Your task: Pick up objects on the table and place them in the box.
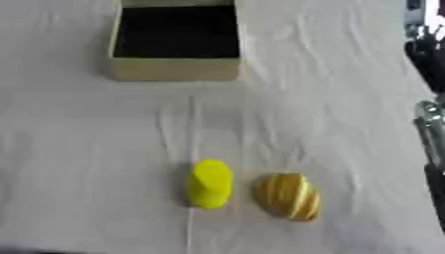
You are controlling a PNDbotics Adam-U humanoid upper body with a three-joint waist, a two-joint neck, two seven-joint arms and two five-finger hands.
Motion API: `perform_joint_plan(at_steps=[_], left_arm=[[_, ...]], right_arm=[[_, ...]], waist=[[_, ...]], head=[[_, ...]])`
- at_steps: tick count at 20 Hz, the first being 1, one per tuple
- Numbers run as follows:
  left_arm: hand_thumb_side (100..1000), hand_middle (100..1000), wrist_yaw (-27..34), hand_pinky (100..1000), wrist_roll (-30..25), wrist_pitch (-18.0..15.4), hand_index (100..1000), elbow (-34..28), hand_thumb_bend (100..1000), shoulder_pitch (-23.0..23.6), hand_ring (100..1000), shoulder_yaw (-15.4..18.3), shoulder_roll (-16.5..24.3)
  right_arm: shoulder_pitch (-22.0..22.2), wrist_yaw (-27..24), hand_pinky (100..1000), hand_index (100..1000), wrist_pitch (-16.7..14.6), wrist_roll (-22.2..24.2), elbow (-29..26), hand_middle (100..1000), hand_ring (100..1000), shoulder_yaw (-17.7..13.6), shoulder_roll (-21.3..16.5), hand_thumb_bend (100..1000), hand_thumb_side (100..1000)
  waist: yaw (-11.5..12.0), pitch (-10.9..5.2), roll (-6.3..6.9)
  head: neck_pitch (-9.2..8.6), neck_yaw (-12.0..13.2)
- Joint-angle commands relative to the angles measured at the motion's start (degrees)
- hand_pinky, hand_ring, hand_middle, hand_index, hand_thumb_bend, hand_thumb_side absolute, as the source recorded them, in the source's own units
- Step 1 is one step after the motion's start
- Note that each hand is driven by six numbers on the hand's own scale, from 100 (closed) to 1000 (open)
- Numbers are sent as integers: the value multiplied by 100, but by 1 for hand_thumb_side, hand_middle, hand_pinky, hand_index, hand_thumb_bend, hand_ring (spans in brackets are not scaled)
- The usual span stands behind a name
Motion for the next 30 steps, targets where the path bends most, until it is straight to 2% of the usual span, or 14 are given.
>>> perform_joint_plan(at_steps=[1,4,6,11,14,19,24,30], left_arm=[[688,753,7,832,-18,-4,845,-92,171,-60,856,21,141],[688,754,7,832,-22,-3,845,-92,171,-54,856,20,148],[690,754,3,832,-27,2,845,-92,170,-37,857,17,170],[691,754,-19,832,-43,25,844,-92,168,29,857,5,265],[689,754,-31,832,-56,35,845,-92,168,52,858,-11,320],[673,755,-58,831,-83,7,846,-92,171,30,857,-45,519],[676,755,-54,831,-113,-6,845,-92,168,30,857,-76,573],[683,755,-16,831,-150,15,845,-92,164,52,858,-101,512]], right_arm=[[-21,-35,880,861,0,19,-96,839,728,-21,-57,100,562],[-6,-17,877,861,3,26,-96,840,730,-17,-123,100,560],[49,72,872,862,41,51,-96,839,733,14,-361,100,546],[358,467,865,868,158,99,-96,843,747,204,-1641,100,528],[584,683,859,874,263,179,-96,846,757,307,-2370,100,561],[904,941,855,874,292,248,-96,843,762,464,-3192,100,581],[1163,1163,852,875,353,413,-96,841,766,744,-3695,100,616],[1213,1228,853,875,296,727,-96,841,766,1075,-3868,100,632]], waist=[[7,-137,9],[5,-148,-2],[-12,-168,-30],[-87,-229,-124],[-134,-255,-150],[-158,-293,-118],[-153,-302,-93],[-126,-279,-88]], head=[[-61,4],[-37,6],[-2,25],[70,93],[86,125],[92,145],[81,106],[71,28]])
